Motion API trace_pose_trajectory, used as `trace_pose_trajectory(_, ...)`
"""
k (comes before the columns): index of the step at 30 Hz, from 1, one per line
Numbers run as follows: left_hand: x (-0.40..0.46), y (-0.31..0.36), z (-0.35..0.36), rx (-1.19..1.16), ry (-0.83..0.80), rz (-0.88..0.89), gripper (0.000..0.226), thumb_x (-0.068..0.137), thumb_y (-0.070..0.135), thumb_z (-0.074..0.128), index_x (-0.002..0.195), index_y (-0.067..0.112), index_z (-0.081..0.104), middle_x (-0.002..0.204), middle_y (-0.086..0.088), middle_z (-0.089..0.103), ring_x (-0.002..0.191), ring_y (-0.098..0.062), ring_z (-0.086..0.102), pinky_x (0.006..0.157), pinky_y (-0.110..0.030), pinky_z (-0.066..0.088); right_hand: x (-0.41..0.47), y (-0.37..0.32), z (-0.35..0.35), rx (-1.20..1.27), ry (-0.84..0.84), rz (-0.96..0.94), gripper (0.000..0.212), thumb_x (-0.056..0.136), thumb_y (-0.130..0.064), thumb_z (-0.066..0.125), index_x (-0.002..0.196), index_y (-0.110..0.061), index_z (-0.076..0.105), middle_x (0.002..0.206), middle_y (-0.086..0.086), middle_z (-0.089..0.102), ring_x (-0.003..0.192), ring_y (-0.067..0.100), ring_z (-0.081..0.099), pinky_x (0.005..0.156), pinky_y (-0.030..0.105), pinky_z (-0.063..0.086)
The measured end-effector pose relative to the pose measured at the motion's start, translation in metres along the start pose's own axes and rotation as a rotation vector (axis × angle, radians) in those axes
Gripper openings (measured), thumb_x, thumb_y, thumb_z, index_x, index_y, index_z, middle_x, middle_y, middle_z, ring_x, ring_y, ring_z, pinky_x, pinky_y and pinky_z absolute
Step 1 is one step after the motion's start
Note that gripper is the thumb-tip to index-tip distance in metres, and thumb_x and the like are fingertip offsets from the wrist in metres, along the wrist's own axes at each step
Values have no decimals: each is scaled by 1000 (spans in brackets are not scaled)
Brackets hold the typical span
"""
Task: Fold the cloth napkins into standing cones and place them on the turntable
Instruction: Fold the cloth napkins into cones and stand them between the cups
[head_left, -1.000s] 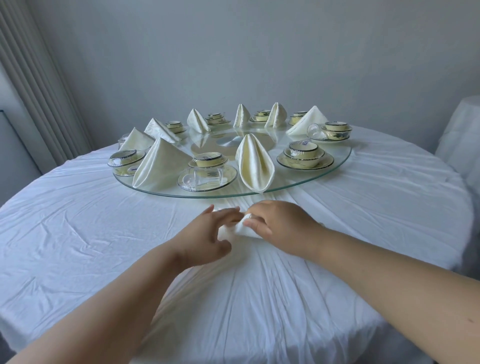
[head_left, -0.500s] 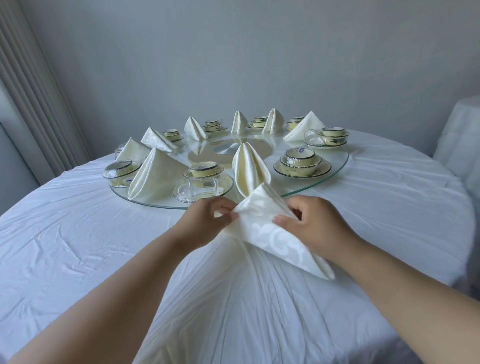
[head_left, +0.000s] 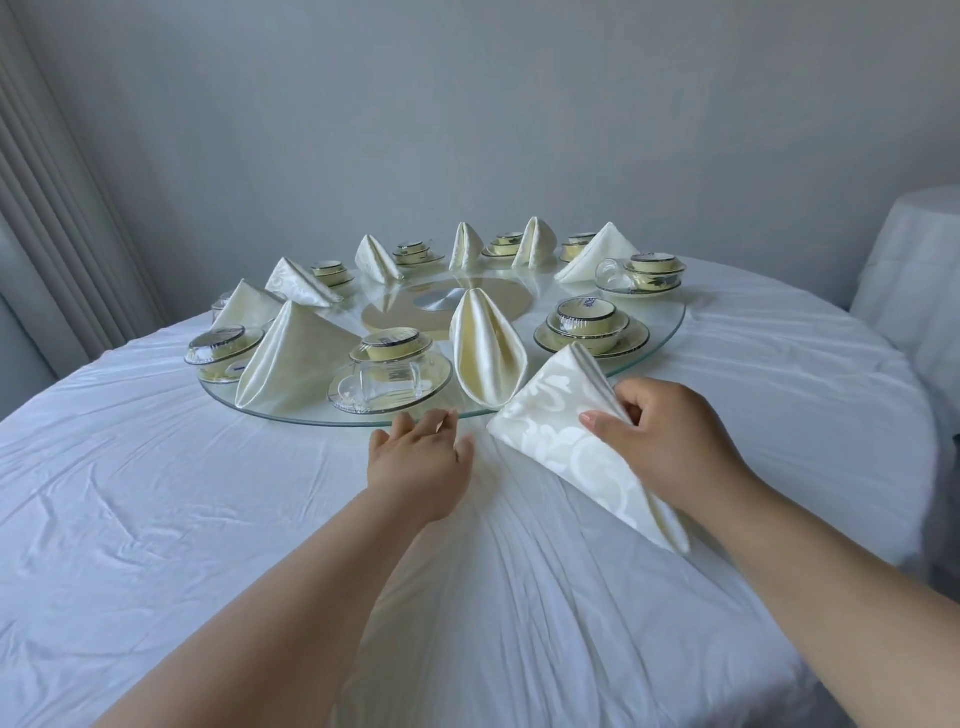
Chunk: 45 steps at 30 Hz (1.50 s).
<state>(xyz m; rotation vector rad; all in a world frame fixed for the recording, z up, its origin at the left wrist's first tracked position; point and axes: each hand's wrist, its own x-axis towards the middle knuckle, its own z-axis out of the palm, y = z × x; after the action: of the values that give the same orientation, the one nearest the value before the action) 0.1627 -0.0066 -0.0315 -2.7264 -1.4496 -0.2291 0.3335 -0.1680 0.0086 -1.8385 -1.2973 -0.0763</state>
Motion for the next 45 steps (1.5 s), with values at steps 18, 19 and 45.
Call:
trace_pose_trajectory(18,-6,-64,1,-5,43,-143,73,87,65,-4,143,35,34,151,20,26,130,-18,26,91,-37,22,-2,-27,13,41,-16,-35,49,85,-35,67,60,-17,29,55,-1,28,54,16,25,52,33,21)
trace_pose_trajectory(19,-5,-71,1,-10,42,-156,75,86,66,-6,142,35,34,151,20,26,130,-19,27,91,-38,22,-2,-28,14,45,-20,-39,49,85,-35,67,60,-17,29,54,-1,27,54,16,25,52,33,21)
trace_pose_trajectory(45,-18,-23,-28,-482,524,196,64,95,51,21,106,7,66,106,-9,66,103,-26,55,85,-30,40,28,-17,-13,-16,154,-10,43,84,-32,67,60,-9,40,53,3,37,54,22,34,51,34,25)
